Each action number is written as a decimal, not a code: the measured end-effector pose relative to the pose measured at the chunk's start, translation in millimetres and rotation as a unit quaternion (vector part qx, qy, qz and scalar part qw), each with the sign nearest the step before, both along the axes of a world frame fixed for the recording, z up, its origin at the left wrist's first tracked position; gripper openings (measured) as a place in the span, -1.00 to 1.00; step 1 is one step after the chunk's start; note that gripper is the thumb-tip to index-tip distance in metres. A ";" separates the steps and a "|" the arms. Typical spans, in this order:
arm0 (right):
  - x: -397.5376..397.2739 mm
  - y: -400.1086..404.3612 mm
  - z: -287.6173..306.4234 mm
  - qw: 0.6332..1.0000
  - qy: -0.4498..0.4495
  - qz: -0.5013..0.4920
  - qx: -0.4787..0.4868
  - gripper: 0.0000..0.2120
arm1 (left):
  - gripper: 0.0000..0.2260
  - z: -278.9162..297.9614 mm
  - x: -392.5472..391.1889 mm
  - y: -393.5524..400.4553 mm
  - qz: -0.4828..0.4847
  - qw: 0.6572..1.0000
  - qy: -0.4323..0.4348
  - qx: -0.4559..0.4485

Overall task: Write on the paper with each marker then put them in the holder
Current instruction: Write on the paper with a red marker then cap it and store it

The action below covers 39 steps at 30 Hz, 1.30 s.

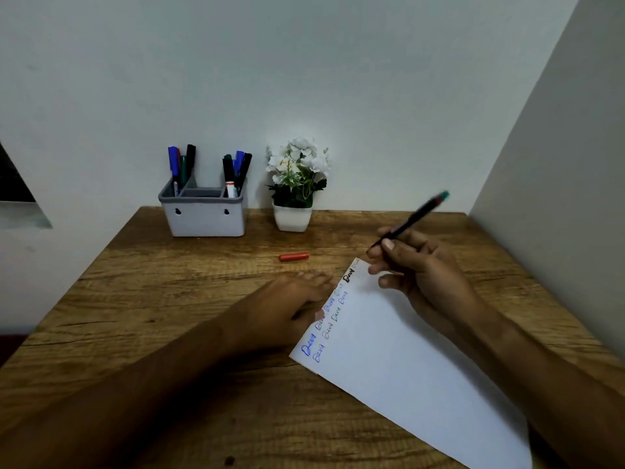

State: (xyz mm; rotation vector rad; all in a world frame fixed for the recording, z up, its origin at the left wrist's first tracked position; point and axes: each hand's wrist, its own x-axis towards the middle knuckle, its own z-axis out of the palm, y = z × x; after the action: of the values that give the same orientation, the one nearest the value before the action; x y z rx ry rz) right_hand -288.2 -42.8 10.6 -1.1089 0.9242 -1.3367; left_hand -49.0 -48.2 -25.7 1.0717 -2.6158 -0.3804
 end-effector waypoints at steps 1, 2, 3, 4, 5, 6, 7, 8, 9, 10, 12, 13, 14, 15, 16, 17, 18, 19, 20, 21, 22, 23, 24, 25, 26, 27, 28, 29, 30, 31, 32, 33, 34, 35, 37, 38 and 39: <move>-1.9 1.6 -4.5 1.000 0.017 -0.013 -0.009 -0.84 | -0.54 -2.3 1.3 1.0 -0.007 1.000 -0.007 0.012; -3.6 3.7 -9.8 0.999 0.031 -0.021 -0.018 -0.86 | -0.53 -4.9 2.5 1.5 -0.013 1.000 -0.015 0.020; -5.1 6.9 -15.3 0.998 0.044 -0.024 -0.028 -0.86 | -0.52 -7.5 3.6 2.5 -0.022 0.999 -0.025 0.020; -6.1 10.4 -20.4 0.997 0.057 -0.021 -0.037 -0.85 | -0.51 -9.7 4.9 3.6 -0.032 0.999 -0.038 0.017; -7.2 14.1 -24.8 0.996 0.071 -0.015 -0.046 -0.85 | -0.50 -12.0 6.3 4.5 -0.041 0.998 -0.049 0.011; -7.7 17.4 -27.4 0.995 0.086 -0.006 -0.054 -0.85 | -0.50 -14.1 7.5 5.4 -0.049 0.997 -0.056 0.004; -8.3 19.5 -28.5 0.992 0.106 0.001 -0.064 -0.87 | -0.49 -15.4 8.4 5.9 -0.054 0.997 -0.059 -0.002; -8.6 19.9 -28.3 0.988 0.134 0.007 -0.075 -0.90 | -0.49 -16.7 9.1 6.2 -0.057 0.997 -0.059 -0.007; -8.8 18.3 -28.1 0.982 0.168 0.012 -0.087 -0.91 | -0.49 -18.5 10.0 5.8 -0.058 0.997 -0.059 -0.012; -8.0 16.5 -26.7 0.975 0.199 0.019 -0.100 -0.91 | -0.49 -19.4 9.9 5.5 -0.059 0.996 -0.061 -0.016; -4.9 12.0 -25.5 0.964 0.234 0.031 -0.120 -0.95 | -0.50 -20.4 10.2 6.1 -0.058 0.996 -0.067 -0.026; -3.4 10.0 -25.8 0.962 0.243 0.027 -0.123 -0.93 | -0.50 -20.9 10.3 6.3 -0.060 0.996 -0.065 -0.029; -2.1 8.0 -27.0 0.959 0.254 0.020 -0.126 -0.89 | -0.50 -21.0 10.6 6.5 -0.061 0.996 -0.062 -0.031; -1.3 5.5 -28.5 0.954 0.269 0.014 -0.132 -0.86 | -0.50 -21.4 11.3 6.3 -0.062 0.996 -0.060 -0.033; -0.3 3.2 -29.7 0.946 0.290 0.013 -0.143 -0.83 | -0.49 -21.8 11.7 5.8 -0.062 0.996 -0.060 -0.033; 0.1 1.3 -31.3 0.938 0.310 0.015 -0.156 -0.82 | -0.47 -22.0 11.6 5.1 -0.063 0.996 -0.060 -0.032; 1.8 -0.4 -32.7 0.930 0.327 0.019 -0.166 -0.83 | -0.46 -22.3 11.7 4.7 -0.065 0.996 -0.060 -0.032; 3.9 -1.8 -34.1 0.925 0.339 0.018 -0.173 -0.84 | -0.45 -22.4 11.7 4.4 -0.065 0.996 -0.059 -0.031; 6.2 -2.5 -35.4 0.921 0.346 0.013 -0.179 -0.87 | -0.44 -22.3 11.5 4.3 -0.064 0.996 -0.059 -0.029; 7.8 -3.0 -36.9 0.918 0.352 0.004 -0.183 -0.89 | -0.44 -22.0 11.6 4.6 -0.064 0.996 -0.059 -0.028; 9.1 -3.5 -38.0 0.916 0.356 -0.005 -0.186 -0.90 | -0.44 -21.4 11.5 5.0 -0.064 0.996 -0.057 -0.027; 9.7 -3.8 -39.2 0.913 0.360 -0.012 -0.190 -0.91 | -0.45 -21.2 11.4 5.4 -0.064 0.996 -0.055 -0.027; 10.0 -4.3 -40.2 0.912 0.362 -0.014 -0.193 -0.92 | -0.45 -21.4 11.5 5.9 -0.064 0.996 -0.054 -0.027; 9.7 -4.6 -40.8 0.911 0.363 -0.015 -0.196 -0.92 | -0.45 -21.5 11.4 6.2 -0.064 0.996 -0.054 -0.027; 9.4 -5.0 -41.0 0.910 0.363 -0.014 -0.198 -0.93 | -0.45 -21.6 11.3 6.3 -0.063 0.996 -0.053 -0.027; 9.5 -5.2 -41.1 0.910 0.362 -0.013 -0.202 -0.93 | -0.47 -21.1 11.3 6.4 -0.060 0.997 -0.051 -0.025; 9.8 -5.2 -41.3 0.909 0.362 -0.010 -0.207 -0.93 | -0.49 -20.8 11.0 6.0 -0.056 0.997 -0.045 -0.020; 10.4 -5.0 -41.5 0.907 0.364 -0.007 -0.213 -0.93 | -0.51 -19.7 10.8 6.1 -0.052 0.998 -0.039 -0.011; 11.1 -4.5 -41.5 0.904 0.367 -0.004 -0.218 -0.92 | -0.51 -18.5 10.5 6.7 -0.048 0.998 -0.033 -0.003; 11.5 -4.2 -41.4 0.903 0.369 -0.004 -0.220 -0.92 | -0.52 -17.4 10.2 7.6 -0.045 0.999 -0.029 0.000; 11.6 -4.2 -41.2 0.903 0.369 -0.004 -0.220 -0.92 | -0.52 -16.9 9.8 8.6 -0.042 0.999 -0.029 -0.001; 11.0 -4.1 -41.0 0.904 0.367 -0.005 -0.219 -0.91 | -0.52 -16.6 9.1 9.8 -0.039 0.999 -0.031 -0.004; 10.6 -3.9 -40.8 0.904 0.365 -0.006 -0.220 -0.90 | -0.52 -16.9 8.5 10.9 -0.037 0.999 -0.033 -0.007; 10.3 -3.7 -40.6 0.904 0.365 -0.007 -0.223 -0.88 | -0.52 -16.8 8.0 12.1 -0.034 0.999 -0.036 -0.007; 10.1 -3.5 -40.7 0.902 0.366 -0.005 -0.227 -0.88 | -0.51 -17.1 7.6 13.1 -0.030 0.999 -0.041 -0.004; 10.6 -3.5 -40.9 0.902 0.368 -0.004 -0.227 -0.89 | -0.51 -17.2 7.7 13.0 -0.029 0.999 -0.043 -0.001; 11.3 -3.6 -40.9 0.900 0.372 -0.002 -0.227 -0.90 | -0.51 -16.6 7.7 13.0 -0.030 0.999 -0.042 0.002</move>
State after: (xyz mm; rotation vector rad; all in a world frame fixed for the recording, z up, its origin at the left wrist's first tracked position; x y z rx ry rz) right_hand -276.9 -46.4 -30.3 -2.0672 1.1755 -1.1591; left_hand -41.2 -35.2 -42.4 1.0337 -2.7266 -0.3604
